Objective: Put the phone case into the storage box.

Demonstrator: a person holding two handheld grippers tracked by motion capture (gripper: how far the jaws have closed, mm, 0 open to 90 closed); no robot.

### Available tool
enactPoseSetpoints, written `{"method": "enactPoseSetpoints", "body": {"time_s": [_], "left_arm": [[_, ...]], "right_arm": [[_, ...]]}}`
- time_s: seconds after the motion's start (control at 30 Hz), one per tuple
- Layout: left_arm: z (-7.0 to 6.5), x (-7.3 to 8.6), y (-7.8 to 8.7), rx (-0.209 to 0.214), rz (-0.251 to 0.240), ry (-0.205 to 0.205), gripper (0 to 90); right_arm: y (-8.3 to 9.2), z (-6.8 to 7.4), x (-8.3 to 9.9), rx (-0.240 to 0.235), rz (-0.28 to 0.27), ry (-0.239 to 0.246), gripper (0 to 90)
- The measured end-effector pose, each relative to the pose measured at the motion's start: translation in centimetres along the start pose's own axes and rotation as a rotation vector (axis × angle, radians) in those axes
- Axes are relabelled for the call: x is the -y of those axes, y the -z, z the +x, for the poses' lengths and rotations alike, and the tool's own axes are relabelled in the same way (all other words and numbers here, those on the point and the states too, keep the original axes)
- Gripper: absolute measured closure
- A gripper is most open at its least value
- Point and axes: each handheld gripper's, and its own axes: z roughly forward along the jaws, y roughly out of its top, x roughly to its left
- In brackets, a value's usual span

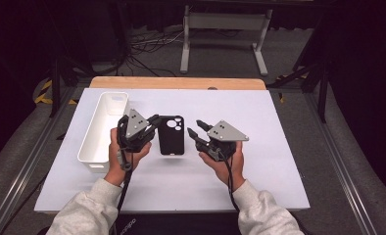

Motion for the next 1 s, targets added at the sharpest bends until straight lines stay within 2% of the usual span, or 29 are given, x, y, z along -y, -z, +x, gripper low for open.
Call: {"method": "enactPoseSetpoints", "body": {"time_s": [0.23, 0.37, 0.63, 1.0], "left_arm": [[0.2, 0.0, 0.1, -0.01, 0.001, 0.006, 82.1], [0.2, 0.0, 0.1, -0.008, -0.002, 0.008, 82.1], [0.4, 0.0, 0.2, -0.013, -0.004, 0.002, 82.1], [0.8, 0.0, 0.4, -0.021, -0.008, 0.014, 82.2]], "right_arm": [[1.0, -1.1, 1.1, -0.029, 0.023, 0.031, 51.2], [1.9, -1.8, 1.8, -0.028, 0.028, 0.055, 48.3], [3.3, -2.7, 3.1, 0.007, 0.028, 0.083, 41.3], [5.0, -3.0, 3.9, -0.003, 0.028, 0.114, 35.4]]}}
